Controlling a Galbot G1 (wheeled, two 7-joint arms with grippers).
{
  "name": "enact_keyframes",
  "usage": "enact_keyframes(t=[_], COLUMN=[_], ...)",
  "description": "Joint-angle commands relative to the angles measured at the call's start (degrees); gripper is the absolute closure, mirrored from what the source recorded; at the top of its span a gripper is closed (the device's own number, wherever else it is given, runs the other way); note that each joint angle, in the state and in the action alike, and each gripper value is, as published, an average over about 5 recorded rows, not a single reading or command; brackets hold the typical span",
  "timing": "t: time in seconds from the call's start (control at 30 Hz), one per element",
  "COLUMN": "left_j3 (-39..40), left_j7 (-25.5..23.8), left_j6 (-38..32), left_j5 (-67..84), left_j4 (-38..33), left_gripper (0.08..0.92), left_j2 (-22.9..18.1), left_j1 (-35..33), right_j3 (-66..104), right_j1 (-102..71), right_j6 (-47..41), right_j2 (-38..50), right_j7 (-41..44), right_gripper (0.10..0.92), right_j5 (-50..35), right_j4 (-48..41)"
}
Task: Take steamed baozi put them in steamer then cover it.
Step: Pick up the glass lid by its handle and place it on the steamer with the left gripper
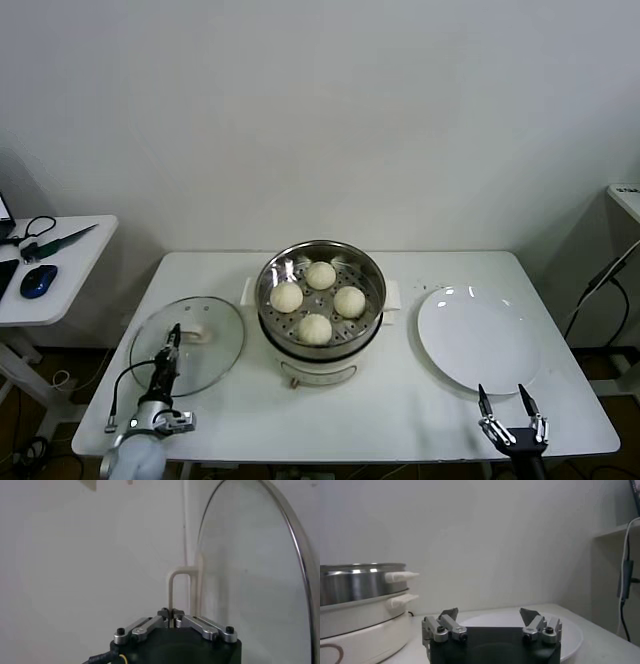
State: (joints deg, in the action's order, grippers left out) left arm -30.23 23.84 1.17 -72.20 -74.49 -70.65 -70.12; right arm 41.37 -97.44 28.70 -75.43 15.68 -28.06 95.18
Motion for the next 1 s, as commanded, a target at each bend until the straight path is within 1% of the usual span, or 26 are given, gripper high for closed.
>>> enact_keyframes(t=[0.03,0.13,0.23,0.4,0.53,0.63,0.83,1.0], left_j3=[0.43,-0.07,-0.59,-1.23,-2.0,-2.21,-0.66,3.88], left_j7=[0.53,-0.27,-2.56,-8.15,-13.57,-17.72,-24.06,-28.25], left_j6=[-0.19,0.14,1.09,5.68,9.89,12.89,18.16,23.22], left_j5=[-0.03,2.38,5.92,12.33,13.22,13.36,14.96,13.98], left_j4=[0.11,-3.33,-8.72,-19.54,-26.68,-30.8,-37.4,-43.9], left_gripper=[0.869,0.869,0.869,0.869,0.869,0.869,0.869,0.869], left_j2=[-0.3,0.03,1.15,3.8,5.8,7.65,10.66,10.95], left_j1=[0.54,-0.31,-1.64,-4.32,-5.48,-5.31,-3.76,-2.71], right_j3=[0.39,0.47,0.33,0.05,-0.08,-0.15,-0.33,-0.77], right_j1=[-0.14,-0.19,-0.28,-0.43,-0.53,-0.55,-0.18,0.14], right_j6=[-0.14,-0.1,-0.1,-0.08,0.17,0.36,0.49,0.79], right_j2=[0.02,-0.07,-0.19,-0.24,-0.19,-0.09,-0.09,-0.12], right_j7=[-0.75,-1.12,-1.38,-2.06,-2.4,-2.49,-2.54,-2.51], right_gripper=[0.203,0.203,0.203,0.203,0.203,0.203,0.203,0.203], right_j5=[1.13,2.31,2.81,3.45,3.47,3.41,3.43,3.55], right_j4=[0.26,0.24,0.28,0.13,-0.18,-0.29,-0.26,-0.35])
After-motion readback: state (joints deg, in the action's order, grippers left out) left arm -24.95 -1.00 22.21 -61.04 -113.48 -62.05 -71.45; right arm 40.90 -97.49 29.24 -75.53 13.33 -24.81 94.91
